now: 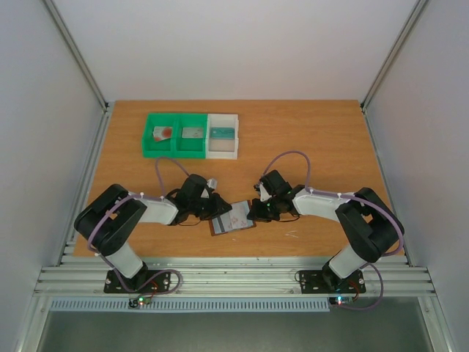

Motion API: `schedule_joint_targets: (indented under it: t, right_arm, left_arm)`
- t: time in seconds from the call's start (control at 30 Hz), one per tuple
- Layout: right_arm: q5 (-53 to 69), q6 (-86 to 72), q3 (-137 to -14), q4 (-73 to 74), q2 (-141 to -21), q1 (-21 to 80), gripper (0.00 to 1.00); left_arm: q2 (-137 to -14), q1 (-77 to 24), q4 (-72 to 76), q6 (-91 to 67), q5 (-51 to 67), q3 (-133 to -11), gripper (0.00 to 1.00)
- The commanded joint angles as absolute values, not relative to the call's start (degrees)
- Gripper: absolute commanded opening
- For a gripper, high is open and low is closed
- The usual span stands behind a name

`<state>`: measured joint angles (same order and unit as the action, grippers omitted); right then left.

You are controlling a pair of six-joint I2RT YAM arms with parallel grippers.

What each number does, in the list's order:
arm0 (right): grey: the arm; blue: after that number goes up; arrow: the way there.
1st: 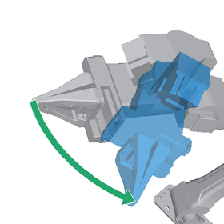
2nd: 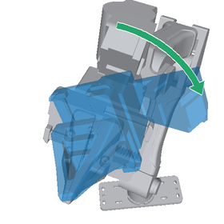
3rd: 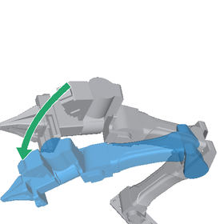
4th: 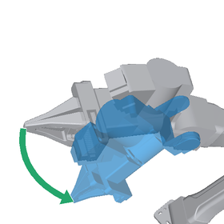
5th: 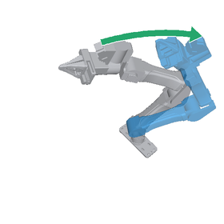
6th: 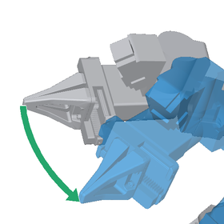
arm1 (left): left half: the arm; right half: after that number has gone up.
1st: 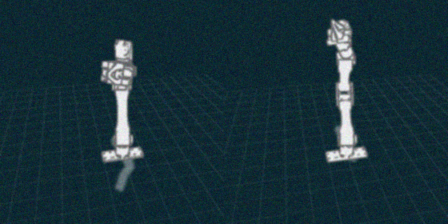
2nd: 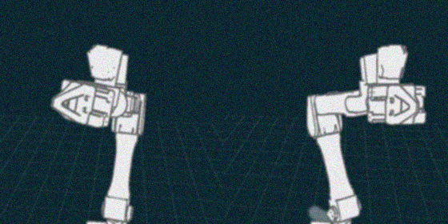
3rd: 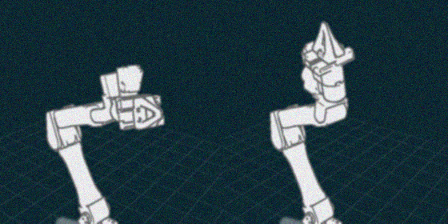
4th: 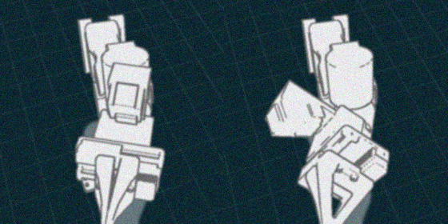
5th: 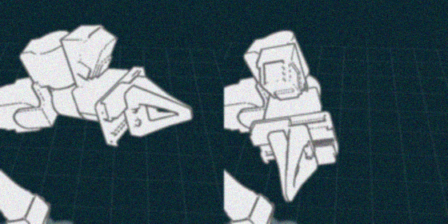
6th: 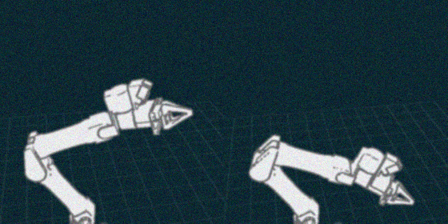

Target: Take the credit cards out of the card holder

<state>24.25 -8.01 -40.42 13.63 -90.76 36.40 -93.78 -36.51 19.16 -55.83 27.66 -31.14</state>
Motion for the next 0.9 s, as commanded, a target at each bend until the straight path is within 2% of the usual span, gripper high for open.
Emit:
schedule_joint_targets:
  t: [0.0, 0.2, 0.3, 0.4, 0.87]
  right_arm:
    - [21.74, -8.45, -38.54, 16.71, -90.99, 36.67, 0.09]
    - [21.54, -8.63, -38.36, 16.49, -91.03, 36.68, 0.09]
    - [21.49, -8.95, -37.94, 15.86, -90.82, 36.74, 0.09]
    - [21.02, -9.03, -37.78, 15.93, -90.30, 36.68, 0.09]
    - [18.43, -8.90, -37.27, 16.33, -89.78, 36.71, 0.09]
  left_arm:
    - [-95.75, -36.89, 26.23, -57.34, 27.69, -29.57, 0.12]
    - [-96.89, -36.85, 26.76, -57.92, 27.84, -29.48, 0.13]
    - [-97.28, -36.83, 27.20, -57.92, 28.14, -29.59, 0.04]
    - [-96.94, -36.90, 27.18, -58.01, 28.08, -29.41, 0.01]
    - [-93.24, -36.81, 23.52, -56.07, 27.65, -28.49, 0.00]
